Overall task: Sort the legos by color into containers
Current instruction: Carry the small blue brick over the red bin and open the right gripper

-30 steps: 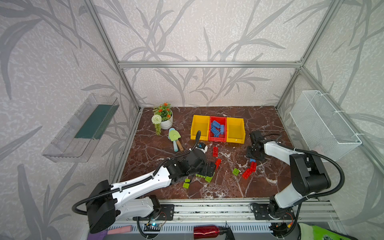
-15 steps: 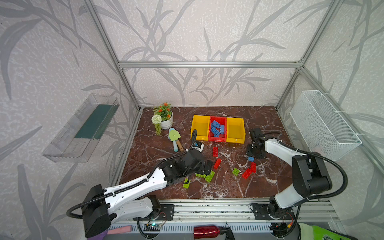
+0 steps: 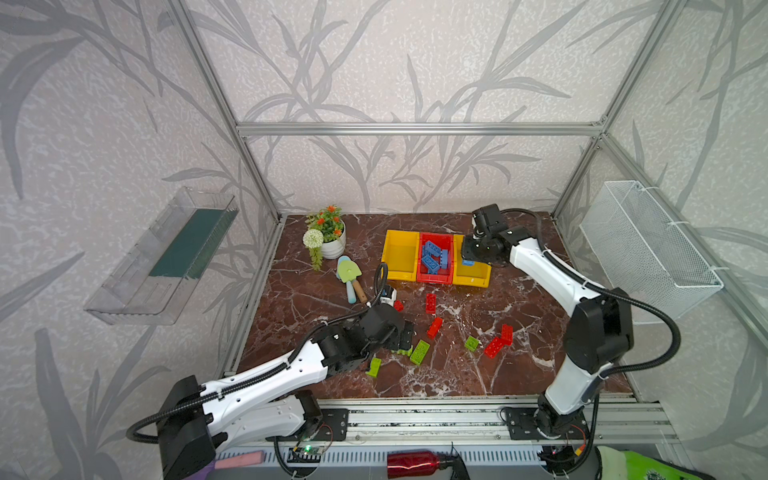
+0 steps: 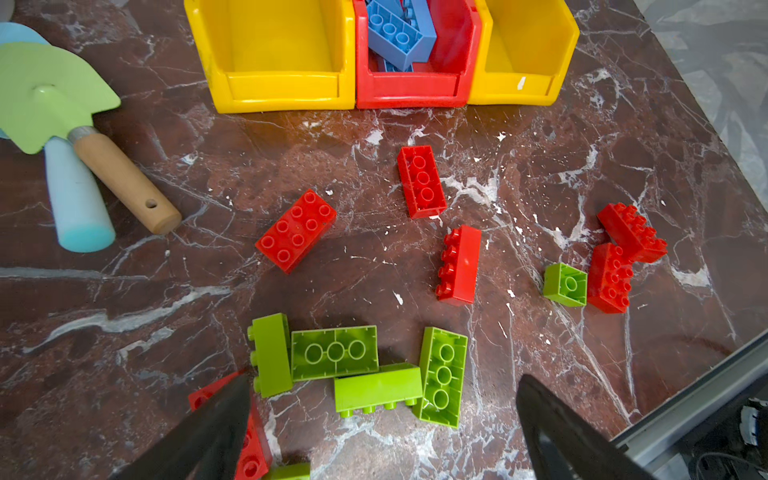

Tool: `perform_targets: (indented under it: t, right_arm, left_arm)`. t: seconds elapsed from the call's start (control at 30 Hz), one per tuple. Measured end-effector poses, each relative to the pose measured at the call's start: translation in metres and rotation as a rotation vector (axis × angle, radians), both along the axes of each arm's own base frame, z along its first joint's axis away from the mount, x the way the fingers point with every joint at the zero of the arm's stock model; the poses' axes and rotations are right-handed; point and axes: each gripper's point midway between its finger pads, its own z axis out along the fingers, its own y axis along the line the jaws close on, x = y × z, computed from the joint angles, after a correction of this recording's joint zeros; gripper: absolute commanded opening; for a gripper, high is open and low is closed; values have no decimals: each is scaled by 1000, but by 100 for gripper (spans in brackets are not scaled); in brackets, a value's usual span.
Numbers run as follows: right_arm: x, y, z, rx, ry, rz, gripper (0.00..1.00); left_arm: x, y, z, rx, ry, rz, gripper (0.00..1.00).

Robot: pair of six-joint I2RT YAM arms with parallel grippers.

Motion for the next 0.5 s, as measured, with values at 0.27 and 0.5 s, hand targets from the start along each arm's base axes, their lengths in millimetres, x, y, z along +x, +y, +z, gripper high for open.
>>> perform_targets:
  t: [0.27,0.5]
  right_arm:
    - [54,44,-22,-6,30,80,26]
    - [83,62,-47,-24,69,113,56]
  left_arm:
    - [13,15,-1,13,-2,58,99]
    - [26,25,-10,30,36,100,99]
